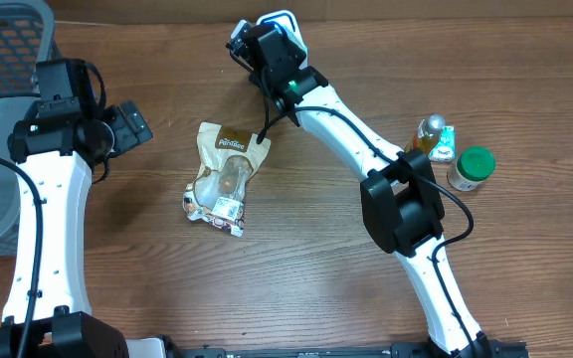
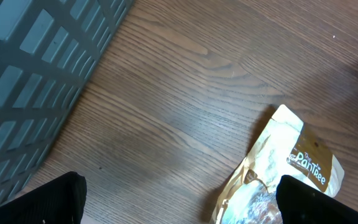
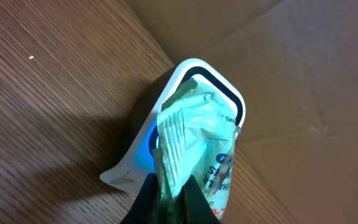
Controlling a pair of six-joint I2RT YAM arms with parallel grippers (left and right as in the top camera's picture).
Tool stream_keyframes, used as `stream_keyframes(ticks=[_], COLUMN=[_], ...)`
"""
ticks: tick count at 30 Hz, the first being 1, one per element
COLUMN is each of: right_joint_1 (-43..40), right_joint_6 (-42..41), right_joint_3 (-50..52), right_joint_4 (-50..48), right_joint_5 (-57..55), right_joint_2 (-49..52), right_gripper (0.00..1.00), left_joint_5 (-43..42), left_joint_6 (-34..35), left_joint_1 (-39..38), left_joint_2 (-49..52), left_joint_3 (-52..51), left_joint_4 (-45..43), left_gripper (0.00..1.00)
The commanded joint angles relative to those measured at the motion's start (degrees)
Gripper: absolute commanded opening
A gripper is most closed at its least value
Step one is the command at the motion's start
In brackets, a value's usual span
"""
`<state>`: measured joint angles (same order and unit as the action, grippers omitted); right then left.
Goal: Scan the item barcode
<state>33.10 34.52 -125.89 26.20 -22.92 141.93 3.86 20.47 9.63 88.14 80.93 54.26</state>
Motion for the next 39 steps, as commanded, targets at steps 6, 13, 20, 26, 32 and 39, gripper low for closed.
stream_keyframes(ticks=[6,13,20,26,32,39], right_joint_1=[-0.46,-2.23,-8.83,-12.50,-12.72,-12.72], right_joint_6=[-6.14,-20.22,-24.46,-24.48,-23.82,-24.06], right_joint_3=[0.90,0.90,1.57,7.93,18.23,23.91], right_joint_4=[1.31,13.88,47.23,56.72,54.16,46.73], right_joint_5=[2.01,2.21,27.17,35.30,34.47,27.45], right_joint_2=[-7.23,-21.49,-26.67,-26.40,-26.40,-26.40], right_gripper=[0.04,0.04,0.04,0.04,0.09,0.18], left_joint_5=[0.13,0.13,0.13,0.13,0.15,0.13], left_joint_6=[-0.76,-0.76,-0.76,-0.76,-0.76,-0.76], left_joint_1=[0.11,0.11,0.09,0.11,0.11,0.11], left_joint_2=[-0.39,-0.39,-0.39,-0.39,-0.39,-0.39], left_joint_3=[0.46,0.46,0.46,0.46,0.46,0.46], left_joint_4=[-0.13,-0.13,-0.13,-0.13,-0.13,-0.13], left_gripper=[1.00,1.00,1.00,1.00,1.00,1.00])
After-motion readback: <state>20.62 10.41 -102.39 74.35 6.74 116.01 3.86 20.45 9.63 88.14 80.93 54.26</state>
